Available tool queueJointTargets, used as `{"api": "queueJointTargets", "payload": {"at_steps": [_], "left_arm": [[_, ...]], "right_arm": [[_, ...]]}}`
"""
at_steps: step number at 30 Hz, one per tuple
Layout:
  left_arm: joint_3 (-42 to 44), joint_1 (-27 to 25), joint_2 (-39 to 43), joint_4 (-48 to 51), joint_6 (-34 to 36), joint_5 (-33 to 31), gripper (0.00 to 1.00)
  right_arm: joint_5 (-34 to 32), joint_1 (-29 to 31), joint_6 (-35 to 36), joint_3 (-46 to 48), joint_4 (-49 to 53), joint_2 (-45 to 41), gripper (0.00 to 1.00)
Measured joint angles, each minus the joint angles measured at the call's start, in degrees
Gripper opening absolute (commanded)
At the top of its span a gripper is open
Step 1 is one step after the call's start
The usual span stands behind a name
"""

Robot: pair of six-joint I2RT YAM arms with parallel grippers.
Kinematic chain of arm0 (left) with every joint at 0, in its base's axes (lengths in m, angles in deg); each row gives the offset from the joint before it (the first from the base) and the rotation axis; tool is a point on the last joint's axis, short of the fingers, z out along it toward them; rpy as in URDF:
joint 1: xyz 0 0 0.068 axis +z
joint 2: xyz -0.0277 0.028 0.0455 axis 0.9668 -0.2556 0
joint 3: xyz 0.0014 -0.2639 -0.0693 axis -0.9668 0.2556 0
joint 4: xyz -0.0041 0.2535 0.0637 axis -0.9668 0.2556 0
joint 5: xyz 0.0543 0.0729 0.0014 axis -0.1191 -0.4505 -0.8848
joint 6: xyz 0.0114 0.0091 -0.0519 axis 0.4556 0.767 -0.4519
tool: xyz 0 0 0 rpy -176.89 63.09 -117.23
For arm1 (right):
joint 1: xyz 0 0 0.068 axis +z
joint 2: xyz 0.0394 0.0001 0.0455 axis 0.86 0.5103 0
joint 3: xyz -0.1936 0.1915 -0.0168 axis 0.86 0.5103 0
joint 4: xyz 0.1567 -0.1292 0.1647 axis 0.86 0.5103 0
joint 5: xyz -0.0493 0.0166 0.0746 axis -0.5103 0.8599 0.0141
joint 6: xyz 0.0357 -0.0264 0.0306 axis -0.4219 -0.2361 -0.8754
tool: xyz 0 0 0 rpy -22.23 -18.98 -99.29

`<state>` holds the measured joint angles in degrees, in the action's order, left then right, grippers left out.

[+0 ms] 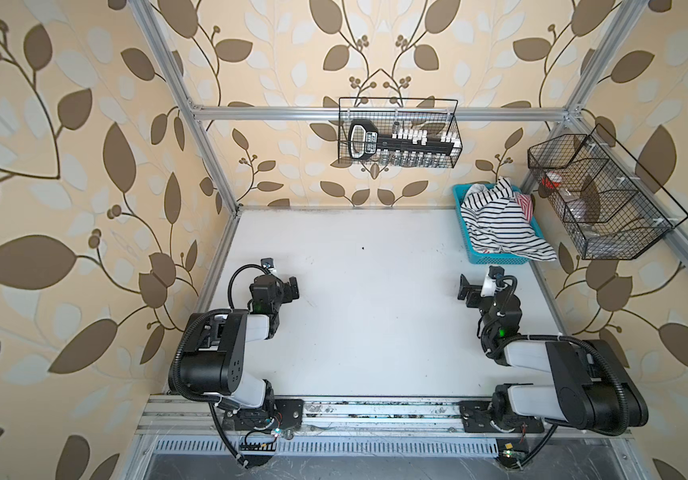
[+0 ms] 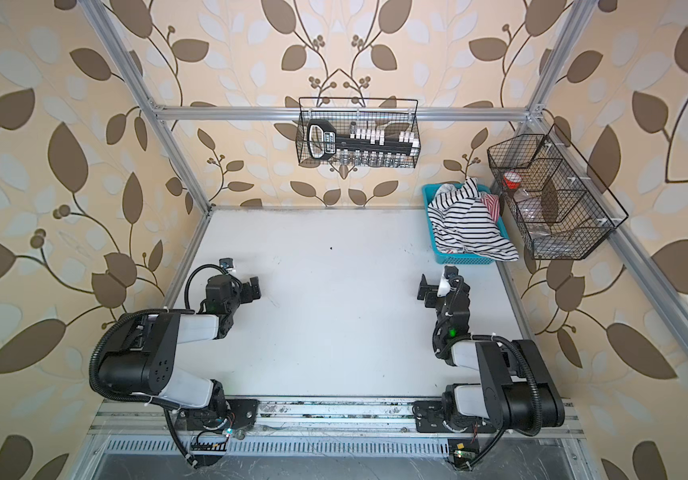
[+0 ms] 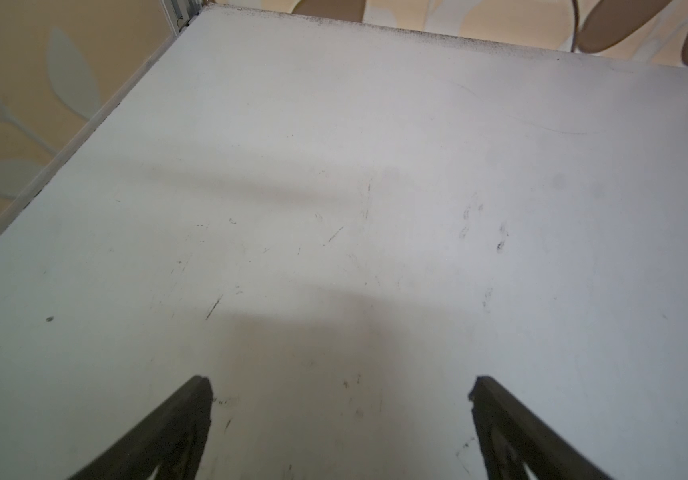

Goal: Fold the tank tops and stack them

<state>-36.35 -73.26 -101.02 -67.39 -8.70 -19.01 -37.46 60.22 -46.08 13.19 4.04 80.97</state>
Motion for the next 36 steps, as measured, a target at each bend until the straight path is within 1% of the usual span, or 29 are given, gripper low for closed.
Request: {"api": "queueJointTargets", "payload": {"at_steps": [32, 36], "left_arm": [[-0.07, 0.0, 0.04, 0.2, 0.0, -0.07, 0.99], [-4.09, 0.0, 1.9, 8.98, -0.07, -0.11, 0.99]], "right_arm": [[0.0, 0.0, 0.0, 0.0, 0.0, 0.0, 1.0], [0.0, -0.02, 0.0, 0.0, 0.02, 0.02, 1.0]]}}
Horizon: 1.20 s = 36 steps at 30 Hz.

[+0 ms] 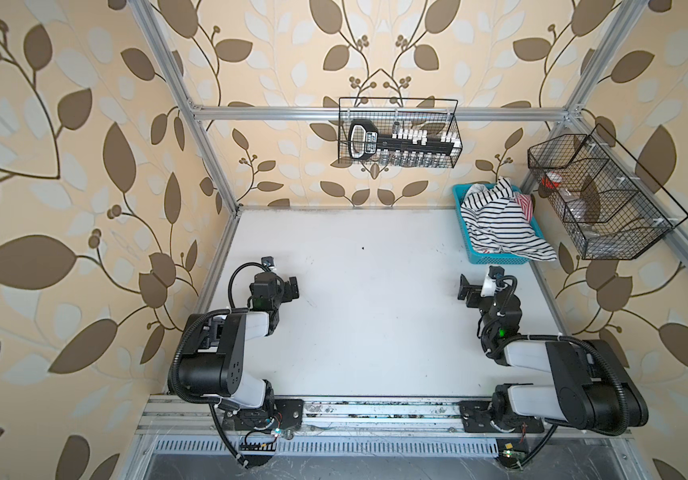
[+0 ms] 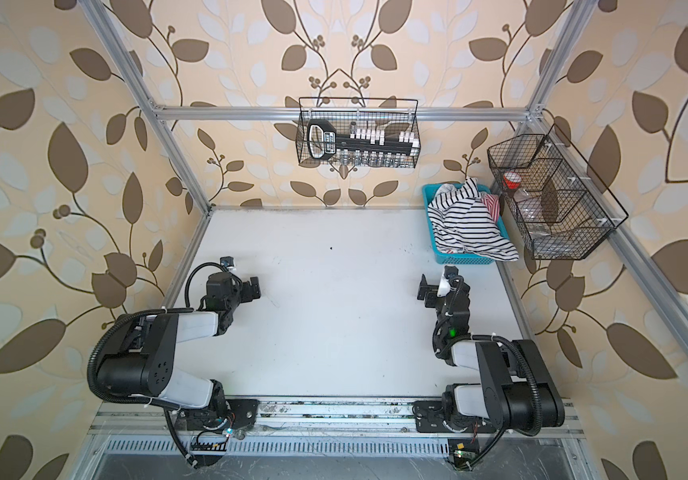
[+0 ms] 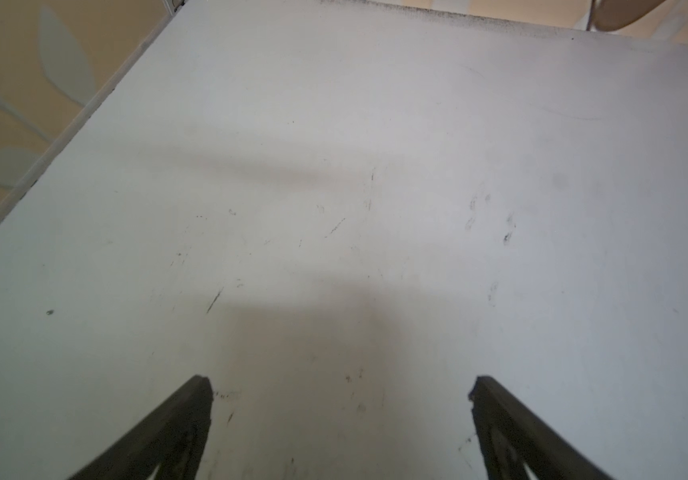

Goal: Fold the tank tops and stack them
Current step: 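Grasp the striped tank top in the basket with the right gripper while left arm advances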

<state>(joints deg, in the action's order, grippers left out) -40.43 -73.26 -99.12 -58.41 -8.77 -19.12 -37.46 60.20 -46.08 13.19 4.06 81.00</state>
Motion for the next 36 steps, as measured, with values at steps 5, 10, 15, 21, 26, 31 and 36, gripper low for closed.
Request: {"api": "queueJointTargets", "payload": {"at_steps": [5, 10, 15, 21, 26, 31, 36], "left_arm": [[-5.9, -0.09, 5.64, 8.79, -0.46, 1.81, 0.99], [-11.98, -0.11, 7.89, 16.15, -3.32, 8.63, 0.99], [-23.45, -0.11, 7.02, 24.24, -6.16, 18.03, 0.96], [-27.96, -1.42, 6.54, 26.18, -9.4, 26.25, 0.95], [-27.93, -5.07, 6.27, 28.44, -9.62, 28.79, 0.95], [-27.98, -6.54, 3.78, 29.27, -9.64, 30.77, 0.95], [-28.2, -6.84, 1.36, 29.92, -9.88, 32.0, 0.95]], "right_arm": [[0.17, 0.17, 0.39, 0.0, 0.0, -0.02, 0.86], [-1.42, 1.01, 0.09, -2.69, 8.87, -3.34, 0.8], [-3.04, 1.09, -0.13, -19.98, 30.88, -10.19, 0.81], [-2.75, -1.51, -1.49, -44.94, 55.63, -5.14, 0.67], [-0.7, -6.91, -3.61, -57.2, 72.35, 7.21, 0.58], [-0.66, -8.22, -4.57, -64.96, 83.21, 17.7, 0.58], [-2.93, -9.18, -5.42, -71.87, 89.35, 23.06, 0.59]]}}
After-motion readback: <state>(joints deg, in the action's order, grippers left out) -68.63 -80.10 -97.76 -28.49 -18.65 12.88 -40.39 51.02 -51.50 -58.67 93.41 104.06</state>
